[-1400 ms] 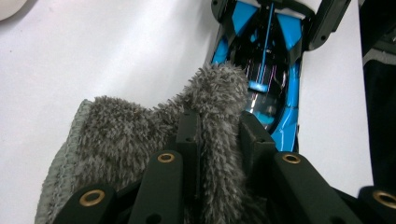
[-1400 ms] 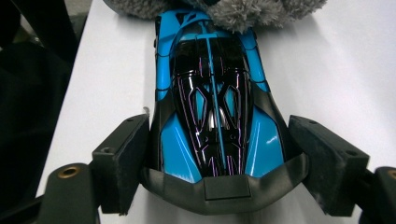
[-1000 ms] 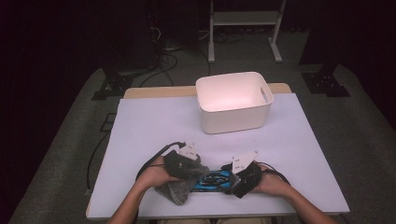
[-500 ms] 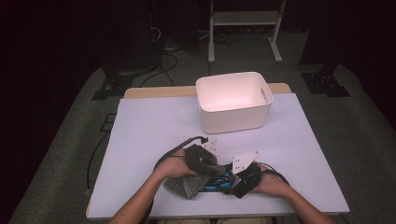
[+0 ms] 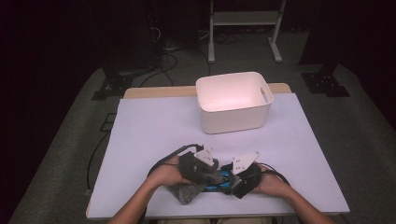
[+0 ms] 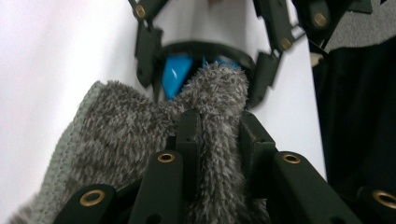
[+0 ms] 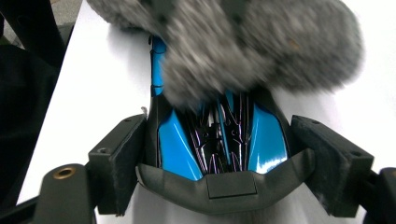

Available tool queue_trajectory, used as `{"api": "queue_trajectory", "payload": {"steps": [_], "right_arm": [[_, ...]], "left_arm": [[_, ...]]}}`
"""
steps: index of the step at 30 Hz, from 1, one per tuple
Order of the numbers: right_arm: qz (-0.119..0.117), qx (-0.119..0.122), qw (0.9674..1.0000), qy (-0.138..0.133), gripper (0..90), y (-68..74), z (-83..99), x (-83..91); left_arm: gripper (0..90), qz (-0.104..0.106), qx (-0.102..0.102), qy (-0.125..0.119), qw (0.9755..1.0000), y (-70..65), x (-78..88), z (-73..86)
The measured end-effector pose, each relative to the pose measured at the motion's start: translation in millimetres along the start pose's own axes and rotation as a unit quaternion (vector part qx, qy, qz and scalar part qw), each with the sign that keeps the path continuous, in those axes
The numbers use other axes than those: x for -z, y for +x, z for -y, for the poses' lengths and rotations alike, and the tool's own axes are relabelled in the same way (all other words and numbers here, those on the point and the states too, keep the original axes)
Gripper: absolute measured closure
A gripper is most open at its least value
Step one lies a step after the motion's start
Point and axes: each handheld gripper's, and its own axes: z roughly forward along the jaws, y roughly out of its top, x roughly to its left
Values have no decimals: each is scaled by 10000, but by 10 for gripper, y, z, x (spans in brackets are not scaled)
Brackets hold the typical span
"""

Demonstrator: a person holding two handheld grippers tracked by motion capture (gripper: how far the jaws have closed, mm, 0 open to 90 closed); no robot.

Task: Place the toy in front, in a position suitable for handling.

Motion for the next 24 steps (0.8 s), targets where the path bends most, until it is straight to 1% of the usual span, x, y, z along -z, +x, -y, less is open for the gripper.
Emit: {"api": "queue_trajectory", "payload": {"steps": [3,4,6,7,10,12,14,15,16,17,19,20,21,22,23,24], "right_arm": [[33,37,10000,32,202,8,2,-5],[40,39,10000,36,201,10,3,-6],[26,34,10000,37,201,5,4,-11],[24,56,10000,64,200,0,2,-18],[80,92,9998,170,197,16,-4,-40],[82,69,9998,178,197,18,-3,-38],[74,55,9998,183,197,18,-3,-37],[71,59,9998,184,197,16,-3,-38],[67,57,9998,186,197,16,-3,-38],[66,56,9998,184,197,16,-3,-38],[60,52,9998,181,198,14,-2,-38],[51,60,9998,185,198,9,-1,-37],[52,60,9998,186,198,10,-2,-37],[51,65,9998,181,198,8,-1,-38],[46,52,9998,182,198,8,-1,-36],[42,25,9998,178,198,12,-2,-35]], "left_arm": [[730,-36,70,53,10000,-54,74,155],[729,-45,128,56,9999,-61,78,196],[724,-6,216,-35,9998,-47,87,232],[722,-19,228,-63,9997,-43,84,225],[693,-61,168,-60,9998,-26,67,146],[669,-98,123,-45,9999,-16,59,92],[614,-100,149,-57,9998,-12,67,65],[583,-36,183,-31,9998,-9,84,56],[534,-46,200,-22,9998,-12,96,53],[507,-127,190,-44,9997,-25,124,55],[480,-142,182,-68,9997,-35,150,61],[480,-192,195,-99,9996,-44,196,83],[480,-212,229,-94,9995,-44,203,97],[481,-241,236,-39,9994,-38,208,110],[501,-244,262,-32,9994,-36,202,121],[540,-239,256,3,9994,-33,192,132]]}}
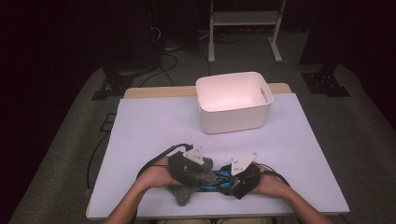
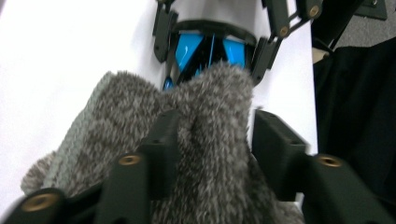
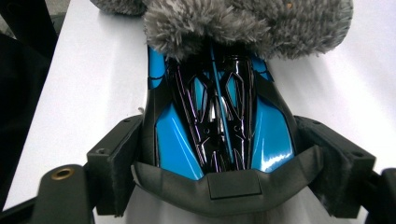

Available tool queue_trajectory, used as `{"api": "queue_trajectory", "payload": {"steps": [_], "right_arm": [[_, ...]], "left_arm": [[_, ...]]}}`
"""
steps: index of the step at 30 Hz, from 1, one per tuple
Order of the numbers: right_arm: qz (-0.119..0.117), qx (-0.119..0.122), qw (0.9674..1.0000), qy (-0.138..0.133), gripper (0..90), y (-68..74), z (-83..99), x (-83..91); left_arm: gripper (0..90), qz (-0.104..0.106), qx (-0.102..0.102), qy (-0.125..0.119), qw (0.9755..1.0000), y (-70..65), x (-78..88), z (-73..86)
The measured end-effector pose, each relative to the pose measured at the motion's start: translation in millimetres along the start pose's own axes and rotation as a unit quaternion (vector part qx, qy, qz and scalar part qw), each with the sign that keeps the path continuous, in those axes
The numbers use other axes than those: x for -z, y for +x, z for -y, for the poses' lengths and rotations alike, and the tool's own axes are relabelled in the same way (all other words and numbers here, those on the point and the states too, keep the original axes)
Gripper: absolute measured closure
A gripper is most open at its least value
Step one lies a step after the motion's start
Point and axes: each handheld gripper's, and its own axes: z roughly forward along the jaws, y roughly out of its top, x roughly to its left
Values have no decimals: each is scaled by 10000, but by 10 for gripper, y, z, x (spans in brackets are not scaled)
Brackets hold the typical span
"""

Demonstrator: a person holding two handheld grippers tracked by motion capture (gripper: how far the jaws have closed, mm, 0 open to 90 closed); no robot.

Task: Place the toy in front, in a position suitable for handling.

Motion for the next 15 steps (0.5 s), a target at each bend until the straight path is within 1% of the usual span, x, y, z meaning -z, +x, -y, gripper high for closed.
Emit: {"api": "queue_trajectory", "payload": {"steps": [2,3,4,5,7,8,11,15], "right_arm": [[-22,-58,10000,-46,200,-6,5,9],[-54,-111,9999,-81,201,-18,12,22],[-95,-151,9998,-119,202,-29,21,34],[-105,-178,9997,-124,202,-30,28,46],[-74,-195,9997,-128,202,-22,60,93],[-66,-205,9997,-139,202,-17,70,113],[-26,-315,9993,-223,201,10,115,175],[64,-385,9989,-256,230,31,164,211]], "left_arm": [[681,-10,-37,88,10000,-3,-51,18],[721,-2,-69,106,9999,-5,-73,25],[738,3,-84,112,9999,-5,-81,29],[744,0,-92,80,9999,-6,-83,33],[745,7,-141,94,9999,-17,-76,41],[745,5,-133,100,9999,-23,-71,47],[745,43,-155,104,9998,-34,-68,67],[745,80,-190,52,9998,-40,-80,21]]}}
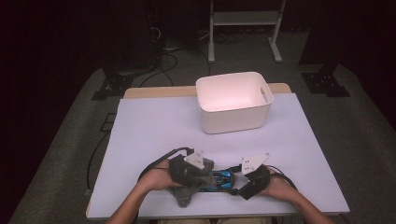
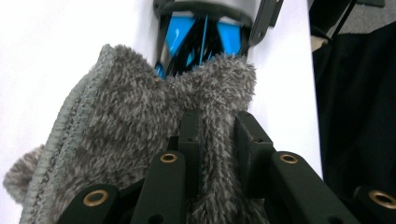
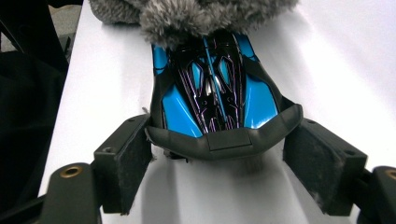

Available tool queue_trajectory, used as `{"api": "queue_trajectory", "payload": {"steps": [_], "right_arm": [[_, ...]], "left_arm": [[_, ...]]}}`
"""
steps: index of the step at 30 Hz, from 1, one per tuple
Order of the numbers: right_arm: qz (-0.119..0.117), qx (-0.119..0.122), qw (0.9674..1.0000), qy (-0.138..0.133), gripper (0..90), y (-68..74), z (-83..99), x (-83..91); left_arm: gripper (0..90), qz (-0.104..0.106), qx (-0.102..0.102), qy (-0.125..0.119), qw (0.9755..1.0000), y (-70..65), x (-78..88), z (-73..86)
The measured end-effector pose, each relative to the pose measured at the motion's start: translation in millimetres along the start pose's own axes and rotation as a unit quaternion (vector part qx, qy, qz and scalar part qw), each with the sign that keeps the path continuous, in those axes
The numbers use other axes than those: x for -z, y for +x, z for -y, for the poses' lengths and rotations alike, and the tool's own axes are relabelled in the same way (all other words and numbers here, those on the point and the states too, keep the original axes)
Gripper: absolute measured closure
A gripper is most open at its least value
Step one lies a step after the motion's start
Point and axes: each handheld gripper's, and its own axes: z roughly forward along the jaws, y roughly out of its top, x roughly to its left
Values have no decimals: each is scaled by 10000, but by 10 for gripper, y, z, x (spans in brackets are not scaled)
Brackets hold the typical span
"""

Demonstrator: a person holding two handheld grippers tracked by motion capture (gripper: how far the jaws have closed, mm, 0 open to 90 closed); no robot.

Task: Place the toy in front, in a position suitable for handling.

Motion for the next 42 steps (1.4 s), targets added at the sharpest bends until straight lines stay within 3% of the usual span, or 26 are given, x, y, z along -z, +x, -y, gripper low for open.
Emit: {"api": "queue_trajectory", "payload": {"steps": [8,11,19,23,24,27,33,37,42], "right_arm": [[70,150,9998,69,241,16,-19,-34],[77,147,9998,66,241,17,-17,-34],[43,62,9999,69,240,13,-24,-41],[41,46,10000,70,240,8,-20,-35],[41,54,10000,64,240,7,-20,-38],[24,44,10000,65,240,4,-22,-41],[30,15,10000,73,240,8,-27,-45],[27,16,10000,71,240,8,-29,-48],[16,-8,10000,83,241,8,-31,-52]], "left_arm": [[745,22,-460,107,9989,-81,-157,-283],[745,67,-519,98,9986,-87,-230,-336],[744,107,-536,90,9985,-20,-396,-524],[745,181,-413,5,9990,31,-387,-501],[744,84,-281,-54,9996,66,-345,-456],[744,88,-148,-159,9997,106,-313,-422],[745,334,-263,-358,9985,67,-384,-519],[745,163,-353,-150,9991,68,-426,-542],[743,2,-187,-102,9998,132,-334,-461]]}}
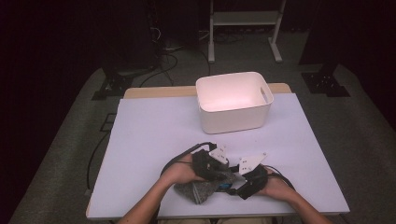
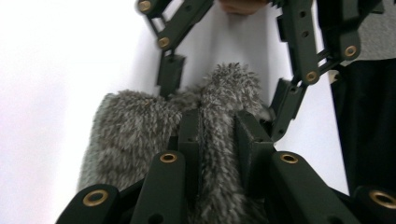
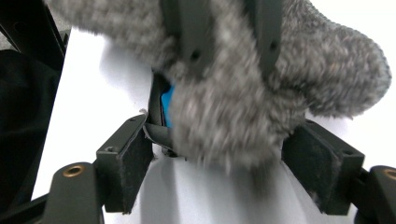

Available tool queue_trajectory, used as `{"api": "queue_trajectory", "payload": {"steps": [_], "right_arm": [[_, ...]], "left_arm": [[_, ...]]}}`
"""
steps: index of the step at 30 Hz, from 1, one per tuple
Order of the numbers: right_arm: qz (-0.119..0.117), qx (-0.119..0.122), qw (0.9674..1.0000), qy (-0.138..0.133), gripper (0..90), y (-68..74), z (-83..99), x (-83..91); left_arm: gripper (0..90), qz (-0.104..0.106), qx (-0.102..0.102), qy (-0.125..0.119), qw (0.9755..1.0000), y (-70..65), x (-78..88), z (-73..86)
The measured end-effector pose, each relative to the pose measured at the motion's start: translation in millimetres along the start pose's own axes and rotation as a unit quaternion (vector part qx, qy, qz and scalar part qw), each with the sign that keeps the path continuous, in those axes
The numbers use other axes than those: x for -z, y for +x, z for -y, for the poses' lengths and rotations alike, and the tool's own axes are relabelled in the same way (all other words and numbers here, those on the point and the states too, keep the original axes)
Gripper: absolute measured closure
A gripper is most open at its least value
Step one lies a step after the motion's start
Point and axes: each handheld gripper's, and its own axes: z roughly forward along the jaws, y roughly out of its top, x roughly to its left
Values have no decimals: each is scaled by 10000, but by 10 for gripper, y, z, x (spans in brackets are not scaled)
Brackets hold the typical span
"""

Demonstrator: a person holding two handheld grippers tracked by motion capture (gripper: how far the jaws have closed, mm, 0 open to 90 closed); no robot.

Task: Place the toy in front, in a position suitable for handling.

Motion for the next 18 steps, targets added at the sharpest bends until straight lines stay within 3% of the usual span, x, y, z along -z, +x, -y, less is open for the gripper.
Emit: {"api": "queue_trajectory", "payload": {"steps": [4,9,12,18], "right_arm": [[-3,2,10000,8,241,-3,-3,-7],[-48,-16,10000,24,241,-14,-4,-15],[-49,-32,10000,39,241,-10,-6,-17],[-23,-9,10000,52,242,-6,-10,-22]], "left_arm": [[742,-52,92,-61,9999,31,67,62],[742,239,191,-166,9994,16,30,120],[741,299,203,-164,9992,19,-19,119],[741,169,197,-129,9996,19,132,195]]}}
